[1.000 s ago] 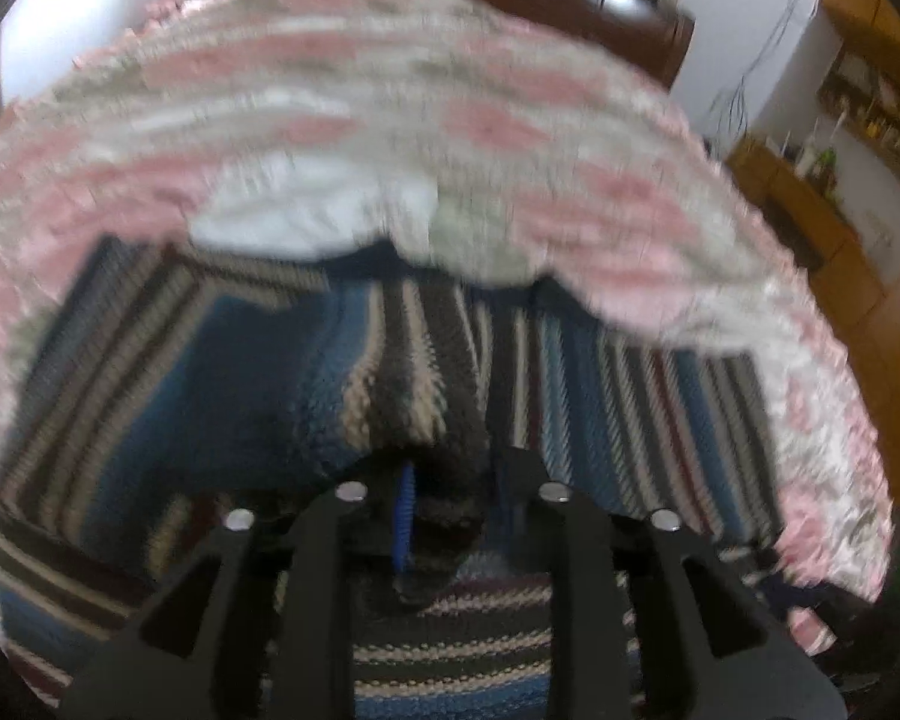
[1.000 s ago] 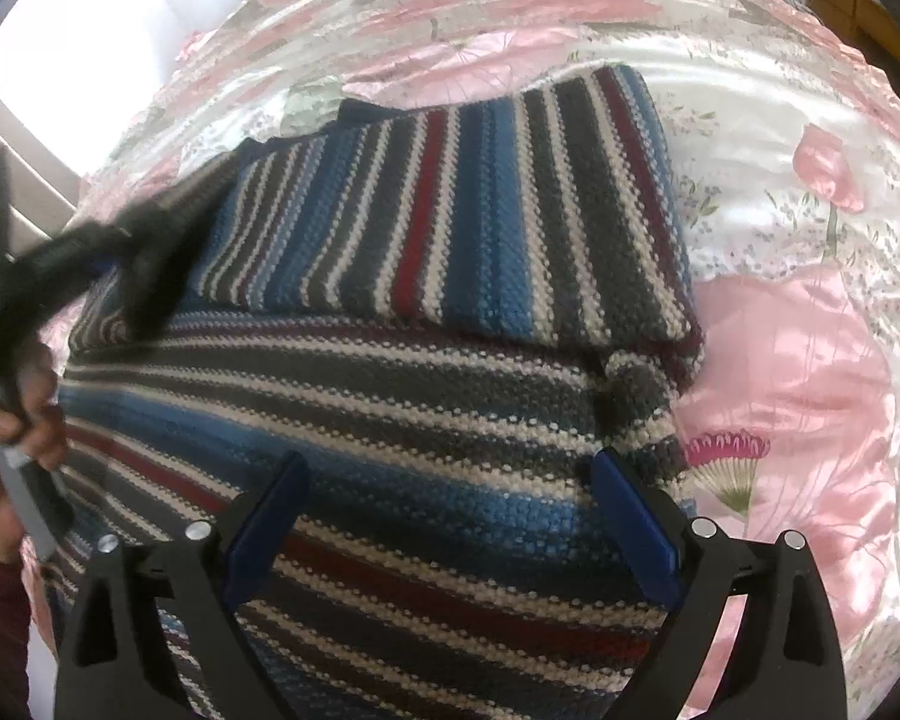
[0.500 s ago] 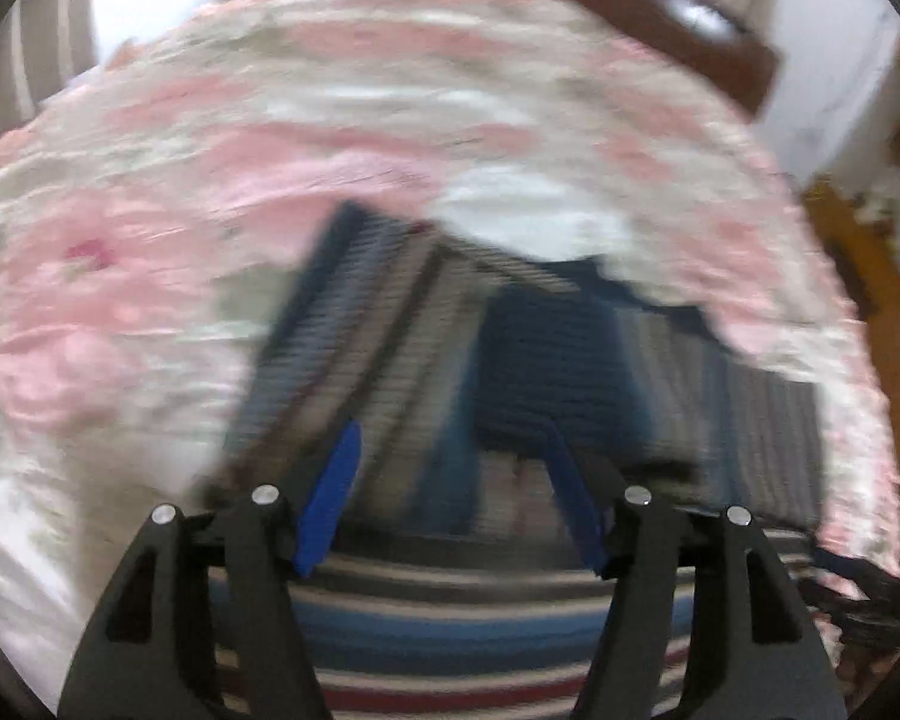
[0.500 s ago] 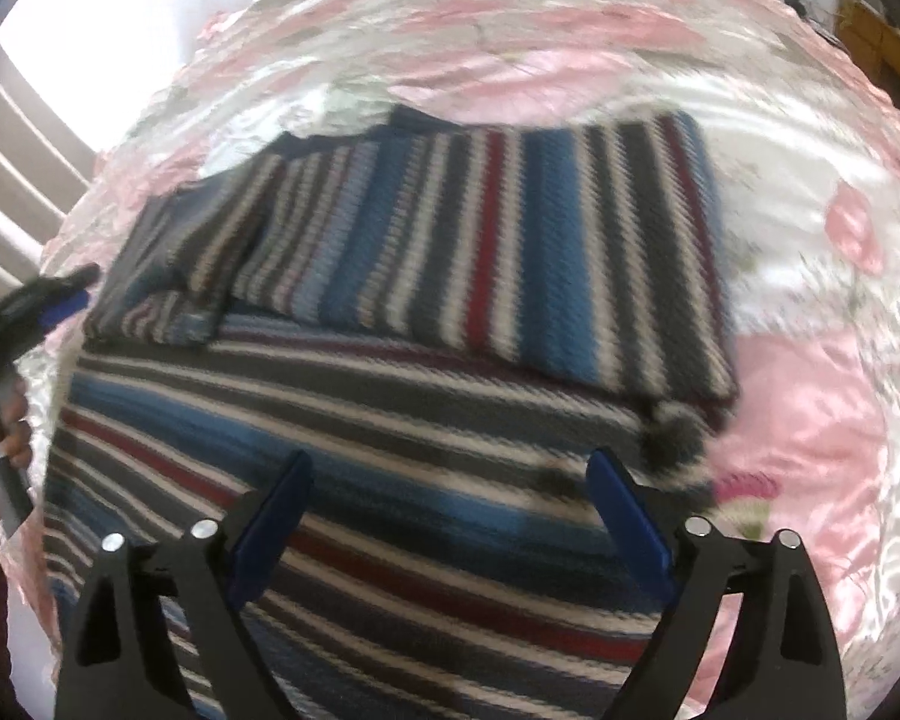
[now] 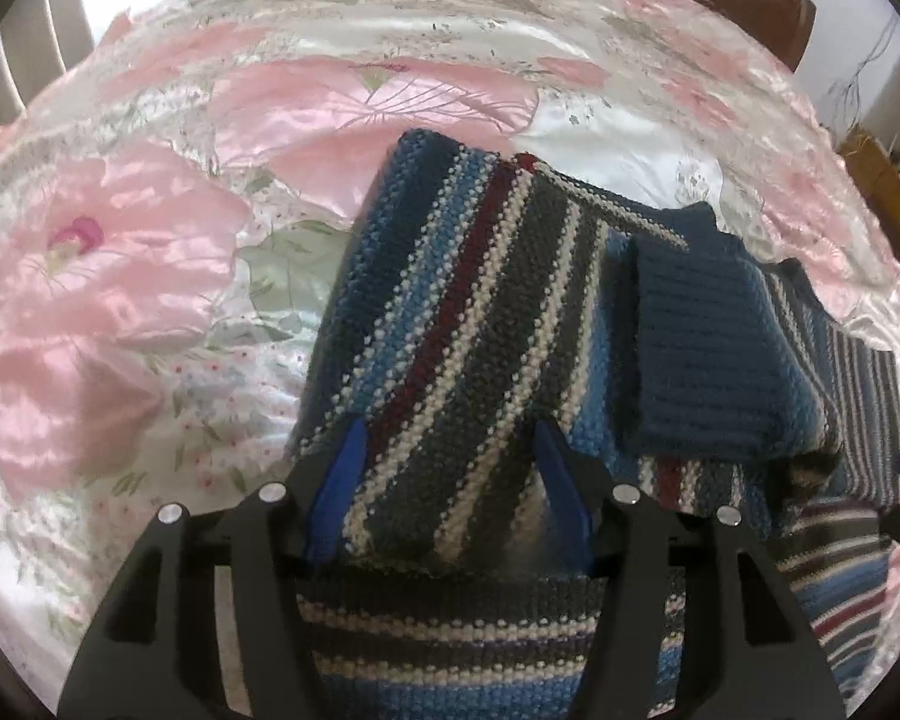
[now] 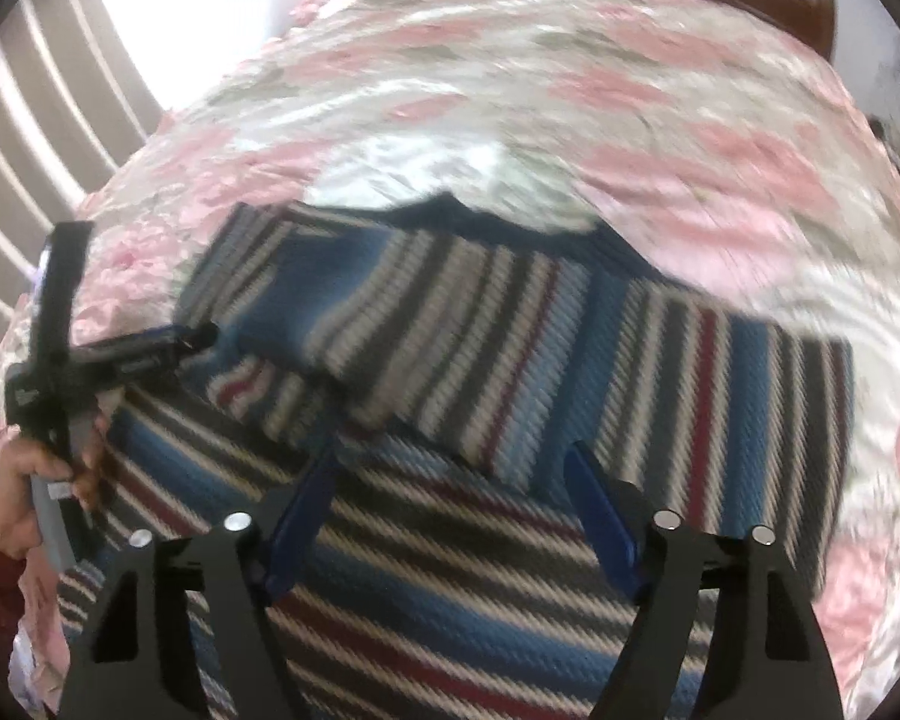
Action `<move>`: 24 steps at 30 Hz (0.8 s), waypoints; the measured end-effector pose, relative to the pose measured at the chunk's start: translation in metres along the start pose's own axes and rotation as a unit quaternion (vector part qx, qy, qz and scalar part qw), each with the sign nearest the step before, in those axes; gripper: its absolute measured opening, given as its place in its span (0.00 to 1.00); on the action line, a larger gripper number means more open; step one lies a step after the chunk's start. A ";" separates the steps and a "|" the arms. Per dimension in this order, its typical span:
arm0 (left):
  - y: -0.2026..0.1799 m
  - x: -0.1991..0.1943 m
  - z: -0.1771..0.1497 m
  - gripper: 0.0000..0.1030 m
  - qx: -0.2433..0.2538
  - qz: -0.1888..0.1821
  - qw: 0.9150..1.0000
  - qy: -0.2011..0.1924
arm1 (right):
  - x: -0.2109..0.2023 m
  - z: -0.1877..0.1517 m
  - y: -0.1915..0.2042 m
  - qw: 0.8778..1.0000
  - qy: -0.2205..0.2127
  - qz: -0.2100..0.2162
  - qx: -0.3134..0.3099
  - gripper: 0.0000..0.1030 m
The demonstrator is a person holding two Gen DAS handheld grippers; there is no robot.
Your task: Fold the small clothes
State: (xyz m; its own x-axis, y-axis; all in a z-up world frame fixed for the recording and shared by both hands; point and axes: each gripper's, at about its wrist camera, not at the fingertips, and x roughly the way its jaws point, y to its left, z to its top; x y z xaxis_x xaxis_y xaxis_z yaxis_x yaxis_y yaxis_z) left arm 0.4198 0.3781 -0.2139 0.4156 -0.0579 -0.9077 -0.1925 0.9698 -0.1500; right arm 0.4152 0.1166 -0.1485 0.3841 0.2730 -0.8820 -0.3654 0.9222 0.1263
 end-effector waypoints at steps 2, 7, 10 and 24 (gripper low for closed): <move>0.001 0.001 -0.001 0.56 0.010 -0.004 1.000 0.003 | 0.002 0.011 0.016 1.000 -0.012 0.025 -0.014 0.75; 0.002 0.004 0.000 0.56 0.014 -0.014 1.000 0.001 | 0.026 0.034 0.046 0.998 0.004 0.050 -0.030 0.73; 0.002 0.005 -0.001 0.56 0.016 -0.015 1.000 -0.003 | 0.054 0.035 0.054 0.998 0.034 0.034 -0.037 0.73; 0.006 0.004 -0.003 0.57 0.010 -0.024 1.000 -0.011 | 0.076 0.017 -0.025 0.989 0.046 0.096 0.098 0.16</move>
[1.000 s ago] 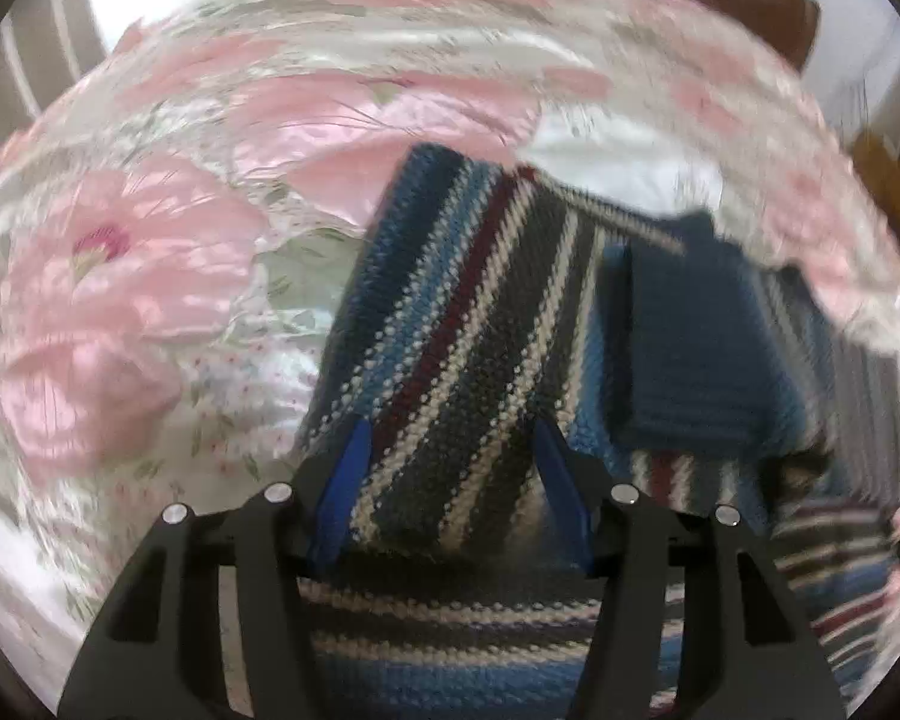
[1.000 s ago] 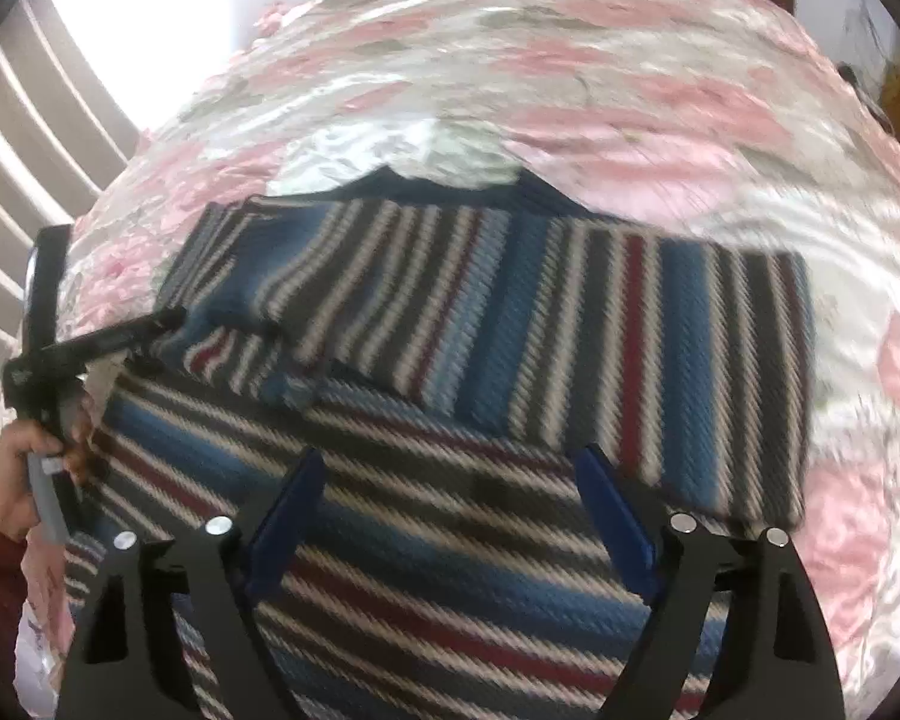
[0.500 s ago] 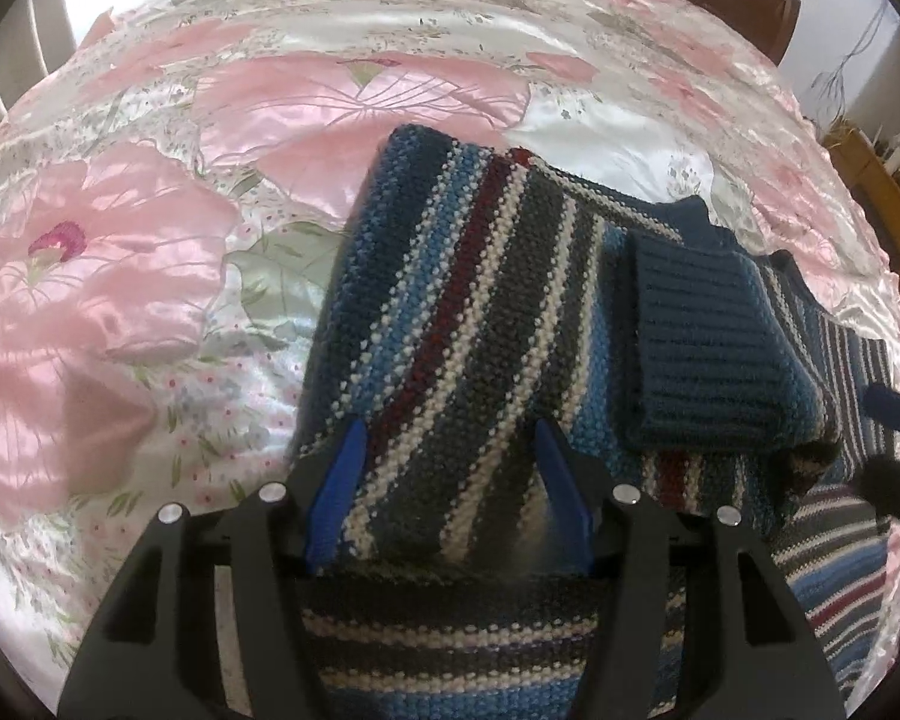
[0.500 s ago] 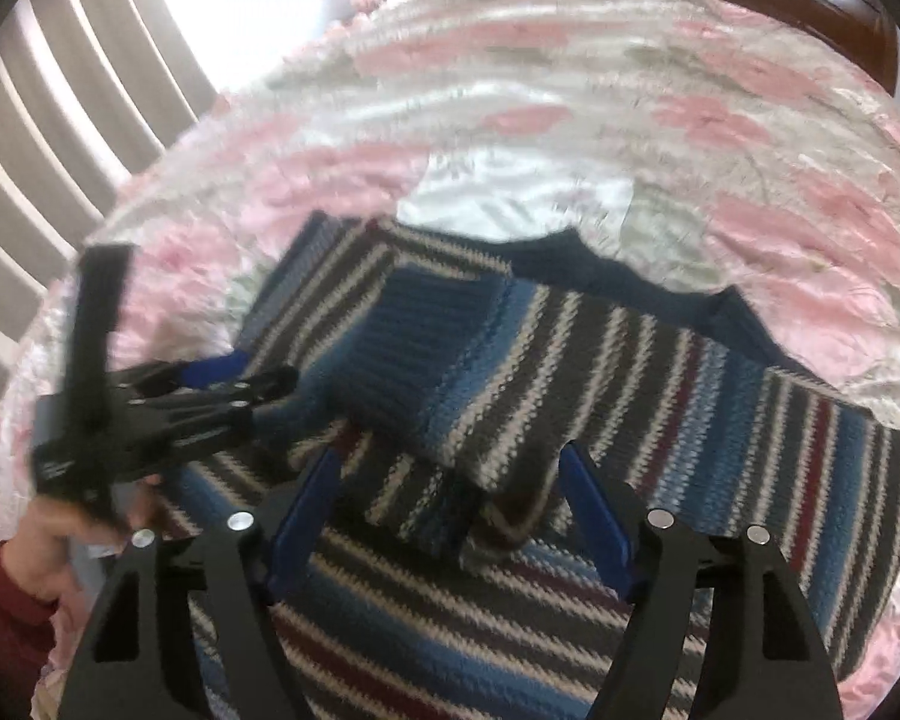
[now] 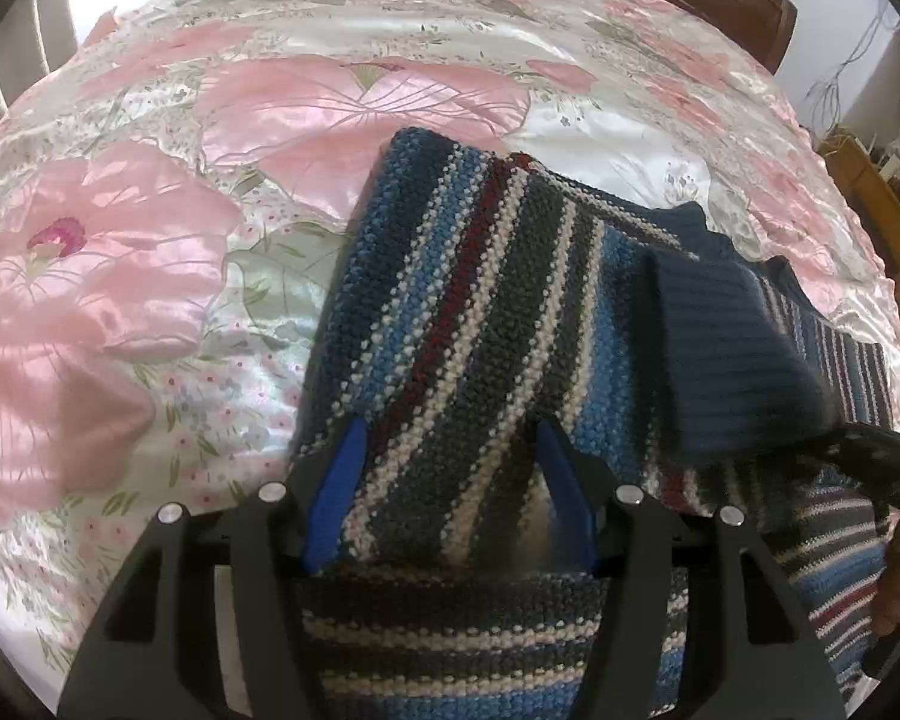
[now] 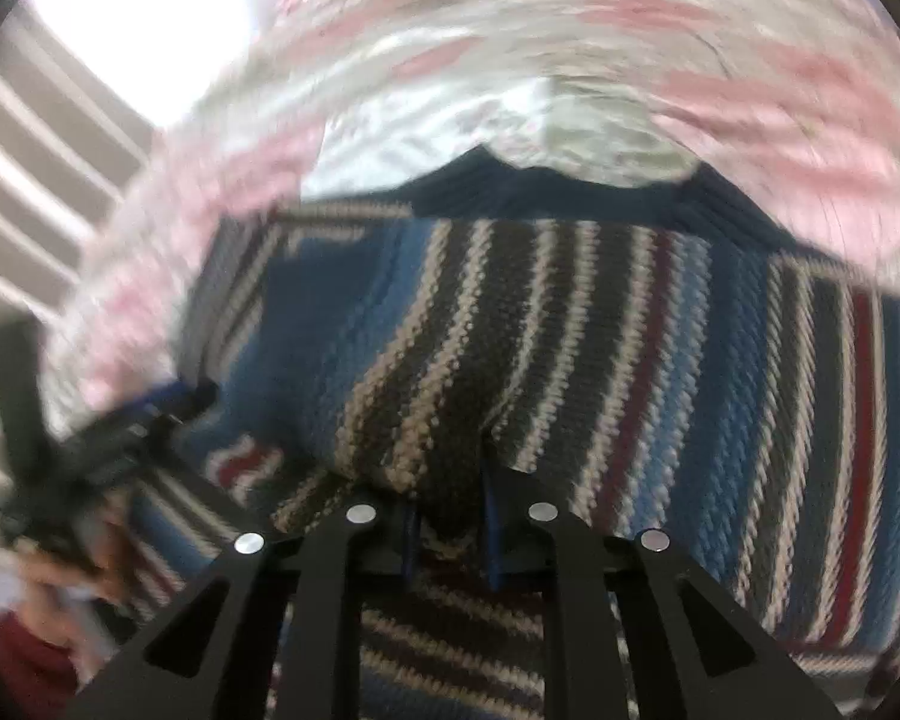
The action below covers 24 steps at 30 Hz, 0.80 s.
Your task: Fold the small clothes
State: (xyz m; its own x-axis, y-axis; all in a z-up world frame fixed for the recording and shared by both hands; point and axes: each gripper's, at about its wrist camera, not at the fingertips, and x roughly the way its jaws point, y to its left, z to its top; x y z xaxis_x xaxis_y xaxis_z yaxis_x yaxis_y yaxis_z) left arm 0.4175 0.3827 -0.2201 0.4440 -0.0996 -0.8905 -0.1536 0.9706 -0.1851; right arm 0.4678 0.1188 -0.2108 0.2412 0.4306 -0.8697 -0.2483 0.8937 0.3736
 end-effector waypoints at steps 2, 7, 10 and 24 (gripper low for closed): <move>0.000 0.000 0.000 0.57 0.000 0.002 1.000 -0.001 | -0.008 -0.004 -0.017 0.999 0.000 0.022 0.039 0.15; -0.001 0.000 -0.001 0.58 -0.001 0.003 1.000 -0.003 | -0.016 -0.021 -0.043 0.999 0.014 0.001 0.048 0.28; -0.001 0.001 -0.001 0.58 -0.001 0.003 1.000 -0.004 | -0.030 -0.028 -0.032 0.999 0.000 -0.052 0.003 0.37; 0.007 -0.009 0.001 0.58 -0.027 -0.028 0.999 -0.018 | -0.002 -0.018 0.093 0.980 -0.003 -0.112 -0.166 0.55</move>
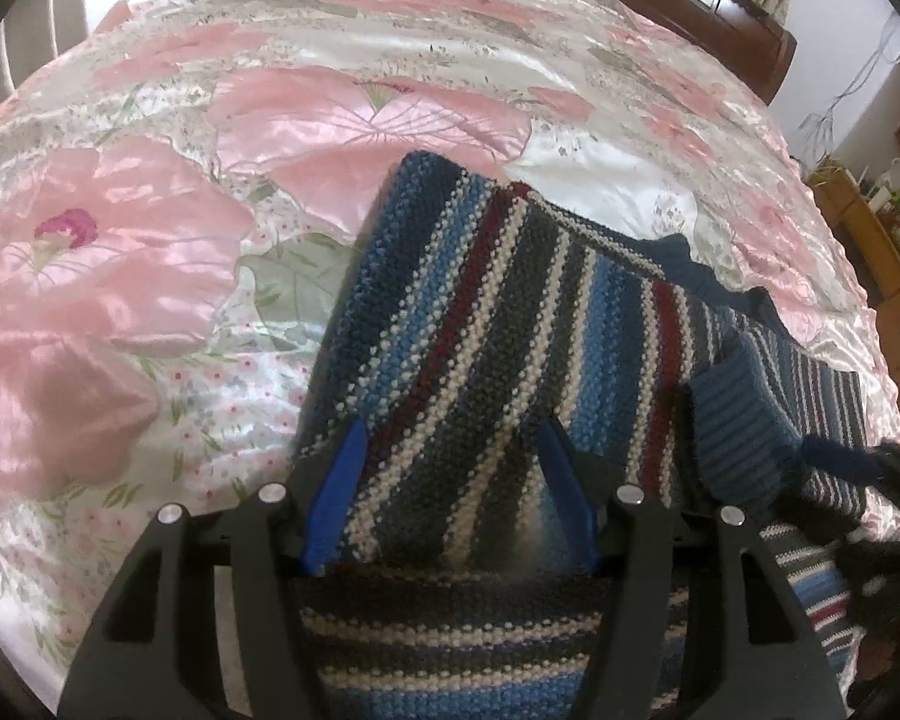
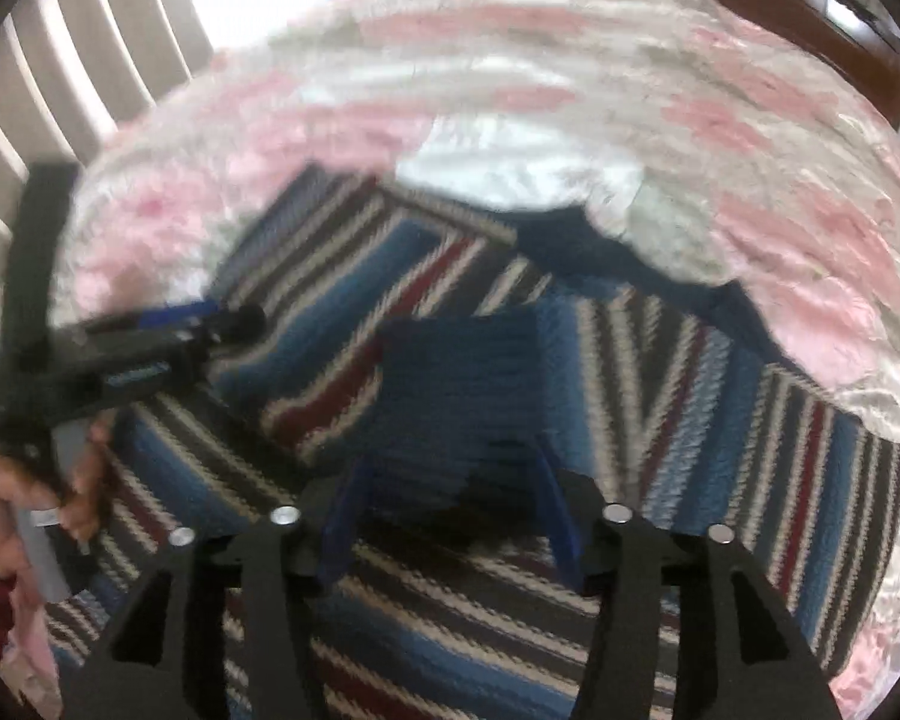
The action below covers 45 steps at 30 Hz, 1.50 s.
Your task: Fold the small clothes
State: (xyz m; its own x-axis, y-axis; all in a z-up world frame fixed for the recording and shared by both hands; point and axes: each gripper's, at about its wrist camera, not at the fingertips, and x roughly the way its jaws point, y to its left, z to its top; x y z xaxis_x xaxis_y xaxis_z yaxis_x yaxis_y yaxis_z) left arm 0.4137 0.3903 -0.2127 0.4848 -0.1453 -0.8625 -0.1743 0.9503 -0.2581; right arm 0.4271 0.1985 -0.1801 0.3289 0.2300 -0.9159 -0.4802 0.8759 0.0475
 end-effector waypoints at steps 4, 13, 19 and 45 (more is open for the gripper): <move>0.003 0.004 0.000 0.58 -0.005 -0.009 1.000 -0.001 | 0.027 -0.004 0.004 1.000 0.016 -0.025 0.007 0.53; 0.000 0.006 -0.004 0.59 0.012 -0.002 1.000 -0.008 | -0.001 -0.017 -0.079 0.990 -0.008 0.047 0.133 0.00; -0.012 0.010 -0.007 0.68 0.036 0.018 0.999 -0.015 | -0.035 -0.039 -0.146 0.982 -0.035 0.005 0.185 0.00; 0.060 -0.046 -0.010 0.70 -0.039 0.067 0.997 -0.028 | 0.039 0.002 0.009 0.993 0.017 -0.094 0.063 0.57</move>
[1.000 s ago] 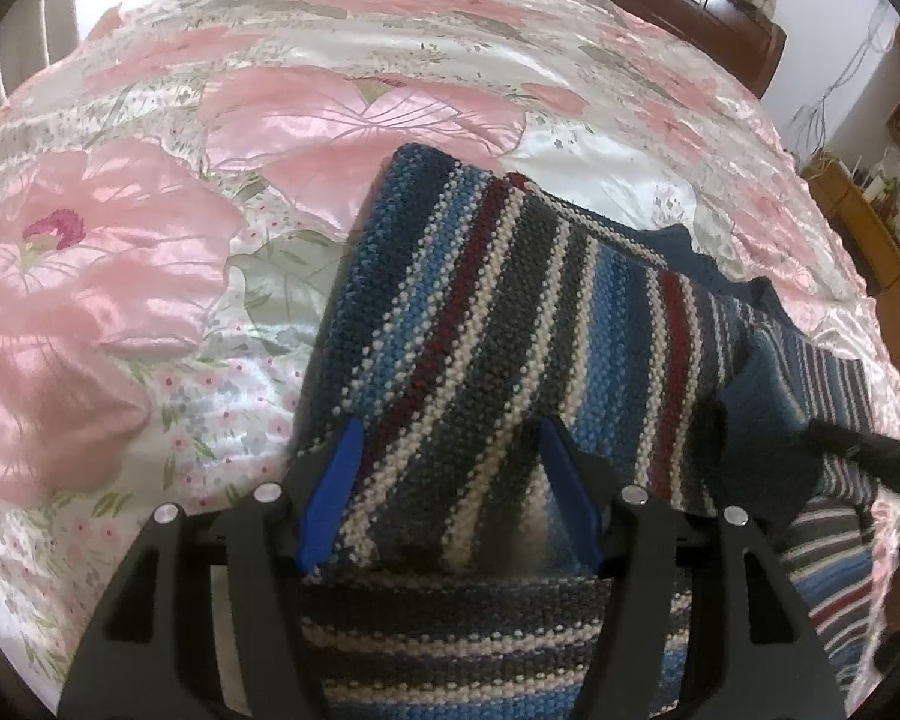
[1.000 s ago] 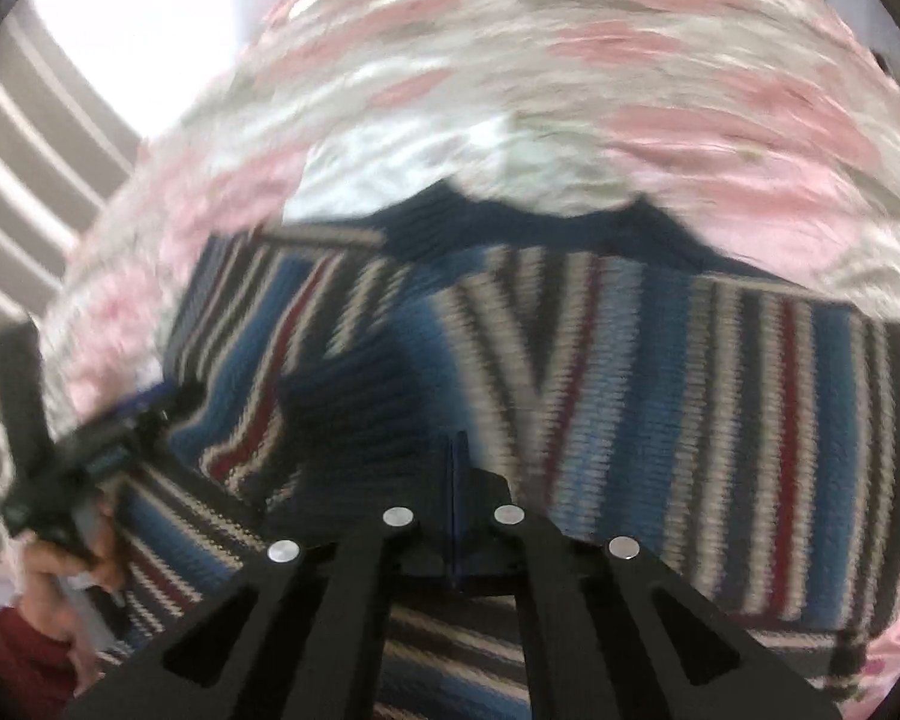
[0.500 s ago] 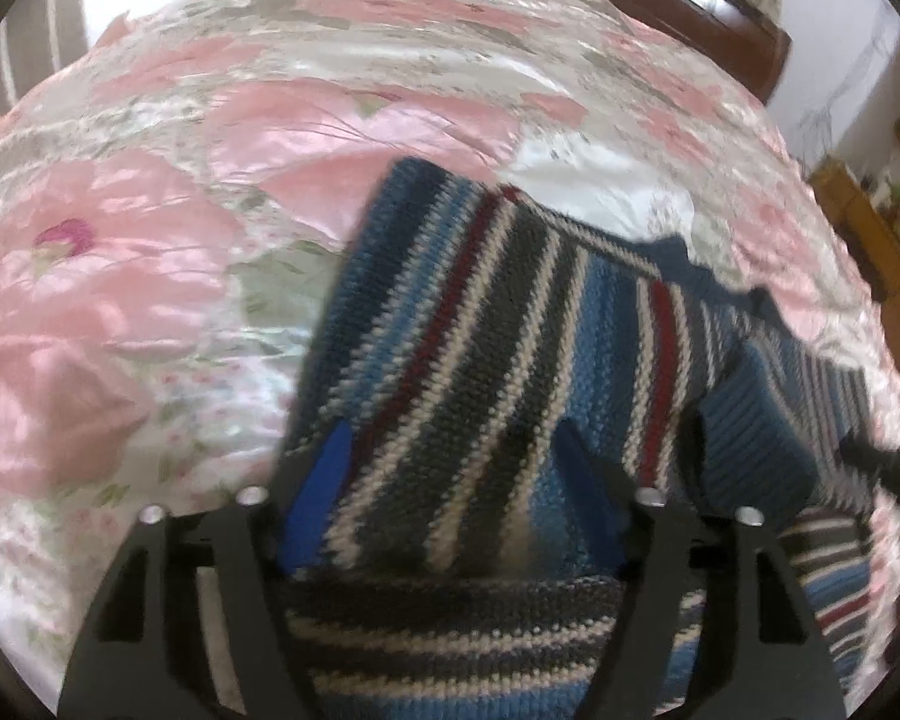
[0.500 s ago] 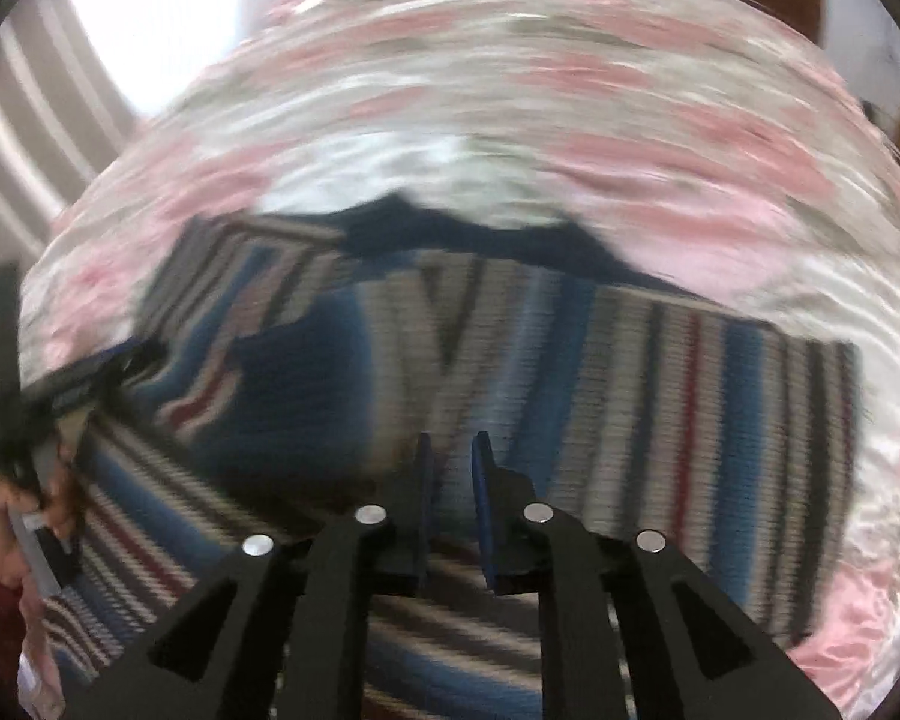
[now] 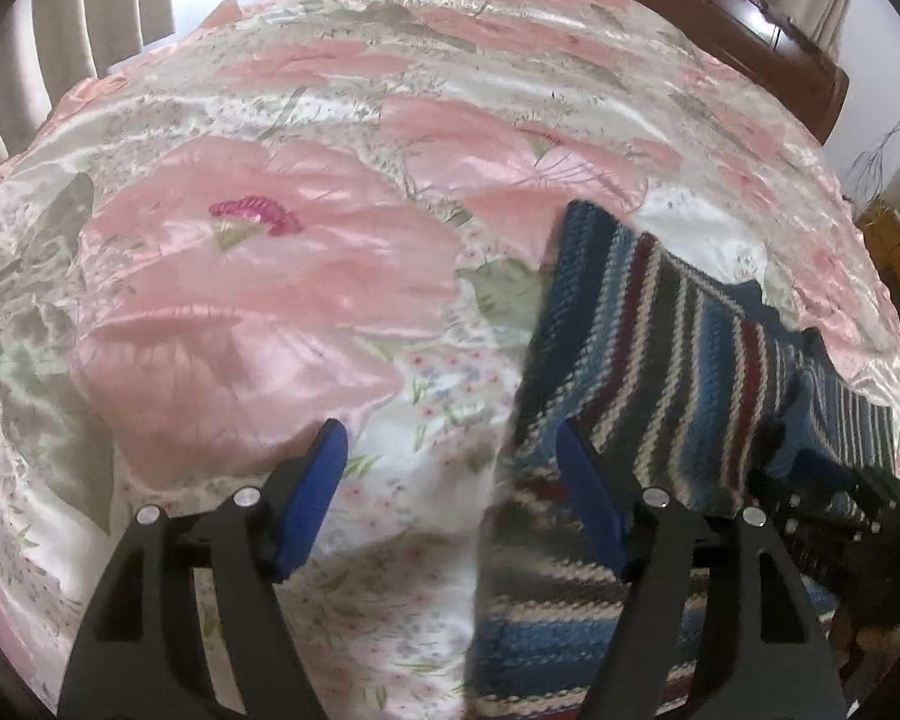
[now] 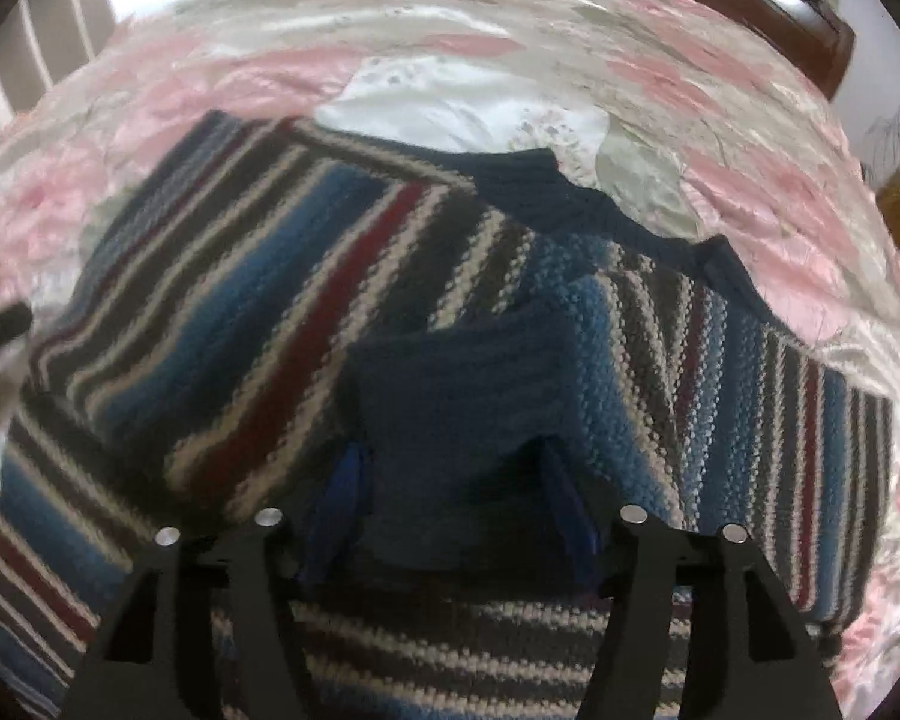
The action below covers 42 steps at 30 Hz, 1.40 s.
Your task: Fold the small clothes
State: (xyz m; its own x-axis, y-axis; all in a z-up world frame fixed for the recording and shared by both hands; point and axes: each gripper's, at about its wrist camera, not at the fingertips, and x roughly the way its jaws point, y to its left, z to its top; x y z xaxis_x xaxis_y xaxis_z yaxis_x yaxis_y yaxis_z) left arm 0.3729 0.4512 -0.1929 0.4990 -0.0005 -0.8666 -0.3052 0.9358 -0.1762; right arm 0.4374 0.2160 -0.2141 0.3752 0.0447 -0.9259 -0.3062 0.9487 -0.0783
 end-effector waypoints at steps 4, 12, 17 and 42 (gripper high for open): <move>-0.002 0.003 -0.004 0.73 0.016 0.002 1.000 -0.002 | -0.008 0.001 -0.027 0.996 -0.003 0.077 0.039 0.37; -0.013 0.006 -0.004 0.74 0.009 -0.007 1.000 -0.001 | -0.026 -0.010 -0.104 0.973 -0.006 0.184 0.143 0.08; -0.028 0.008 -0.006 0.74 0.015 -0.014 1.000 0.001 | -0.049 -0.014 -0.157 0.964 -0.035 0.198 0.174 0.07; -0.083 0.016 -0.021 0.79 0.091 0.008 0.996 -0.012 | -0.027 -0.056 -0.255 0.947 -0.029 0.175 0.268 0.67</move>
State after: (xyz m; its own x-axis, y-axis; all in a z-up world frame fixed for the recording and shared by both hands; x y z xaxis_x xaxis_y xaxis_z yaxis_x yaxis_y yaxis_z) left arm 0.3896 0.3663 -0.2020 0.5154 0.0217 -0.8567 -0.1620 0.9841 -0.0726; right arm 0.4565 -0.0448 -0.1900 0.3855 0.3891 -0.8367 0.0602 0.8942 0.4436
